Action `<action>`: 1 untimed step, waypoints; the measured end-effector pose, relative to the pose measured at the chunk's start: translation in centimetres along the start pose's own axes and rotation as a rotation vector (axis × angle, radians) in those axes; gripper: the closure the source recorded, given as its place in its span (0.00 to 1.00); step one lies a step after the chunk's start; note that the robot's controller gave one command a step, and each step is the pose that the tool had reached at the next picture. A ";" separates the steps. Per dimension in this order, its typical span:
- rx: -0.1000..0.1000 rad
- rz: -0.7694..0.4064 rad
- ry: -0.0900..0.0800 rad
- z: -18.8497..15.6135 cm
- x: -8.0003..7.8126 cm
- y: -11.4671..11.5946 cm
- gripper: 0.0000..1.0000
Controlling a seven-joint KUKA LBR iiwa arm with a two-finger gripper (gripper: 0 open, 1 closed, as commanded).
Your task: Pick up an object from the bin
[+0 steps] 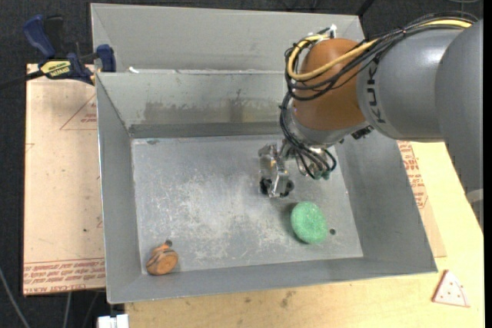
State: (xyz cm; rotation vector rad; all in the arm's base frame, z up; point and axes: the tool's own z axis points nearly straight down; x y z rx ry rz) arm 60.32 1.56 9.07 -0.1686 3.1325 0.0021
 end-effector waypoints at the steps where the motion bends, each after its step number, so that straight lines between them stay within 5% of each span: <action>1: 0.002 -0.005 -0.007 -19.2 -1.4 -0.7 1.00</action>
Offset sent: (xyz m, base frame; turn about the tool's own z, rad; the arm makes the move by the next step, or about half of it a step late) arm 0.0000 0.0000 0.0000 0.0000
